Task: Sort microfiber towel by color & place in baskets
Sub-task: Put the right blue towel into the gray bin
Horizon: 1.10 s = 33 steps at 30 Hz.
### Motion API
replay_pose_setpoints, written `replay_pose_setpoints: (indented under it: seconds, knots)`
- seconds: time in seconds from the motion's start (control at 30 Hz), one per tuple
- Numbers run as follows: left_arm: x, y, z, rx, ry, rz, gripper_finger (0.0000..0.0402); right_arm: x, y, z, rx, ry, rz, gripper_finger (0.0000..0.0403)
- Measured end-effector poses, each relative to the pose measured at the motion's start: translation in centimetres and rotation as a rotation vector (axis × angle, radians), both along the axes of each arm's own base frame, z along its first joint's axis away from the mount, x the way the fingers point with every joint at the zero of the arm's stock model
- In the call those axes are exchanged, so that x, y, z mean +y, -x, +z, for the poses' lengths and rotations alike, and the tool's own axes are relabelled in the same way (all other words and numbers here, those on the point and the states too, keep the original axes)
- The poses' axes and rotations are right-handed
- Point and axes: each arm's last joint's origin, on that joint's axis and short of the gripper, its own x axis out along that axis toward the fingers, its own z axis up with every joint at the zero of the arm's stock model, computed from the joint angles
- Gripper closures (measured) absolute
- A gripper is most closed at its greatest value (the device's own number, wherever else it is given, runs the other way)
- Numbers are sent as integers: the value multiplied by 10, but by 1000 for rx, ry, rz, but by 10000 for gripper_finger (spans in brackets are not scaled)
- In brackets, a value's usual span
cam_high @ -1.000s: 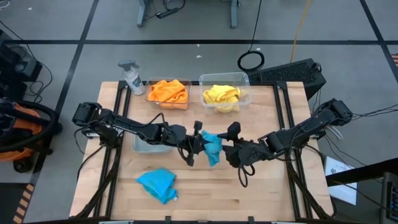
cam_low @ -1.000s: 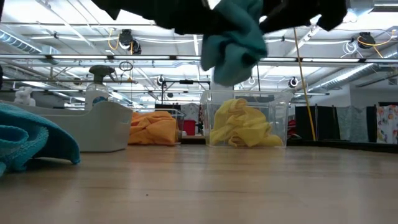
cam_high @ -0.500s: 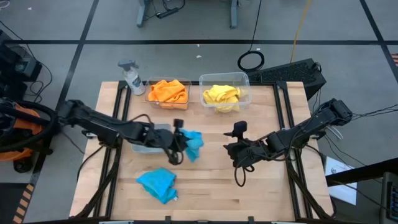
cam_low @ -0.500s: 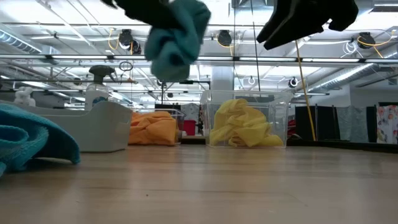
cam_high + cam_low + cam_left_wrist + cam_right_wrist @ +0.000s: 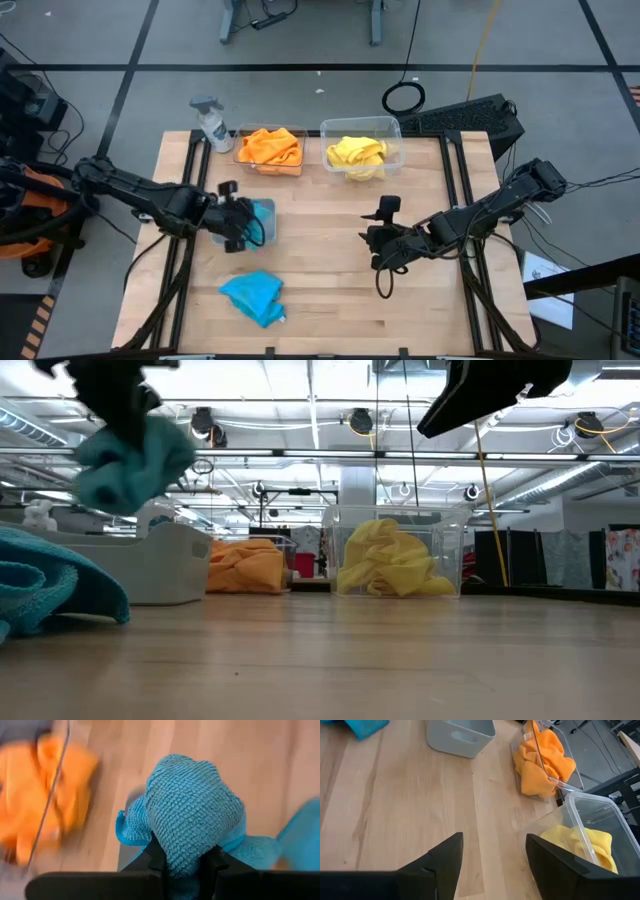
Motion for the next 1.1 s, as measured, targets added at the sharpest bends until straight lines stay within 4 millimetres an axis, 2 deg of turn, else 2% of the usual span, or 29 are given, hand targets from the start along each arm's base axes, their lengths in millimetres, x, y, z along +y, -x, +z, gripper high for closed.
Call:
replay_pose_setpoints:
  seconds: [0.2,0.33,0.57,0.83,1.0,1.1]
  knots:
    - [4,12,-30,127,-25,48,347,0,-1,1,-9,-4,-1,201]
    - [6,14,-51,146,-24,79,347,0,-1,1,-13,-7,-1,202]
    - [5,11,-67,104,-6,88,337,1,-2,2,-27,-13,-1,202]
    - [7,16,-86,113,3,135,255,1,-2,2,-32,-15,-1,202]
    - [7,18,-89,113,29,178,193,1,-2,2,-32,-15,-1,202]
    - [5,16,-85,127,107,155,159,1,-2,2,-32,-15,-1,202]
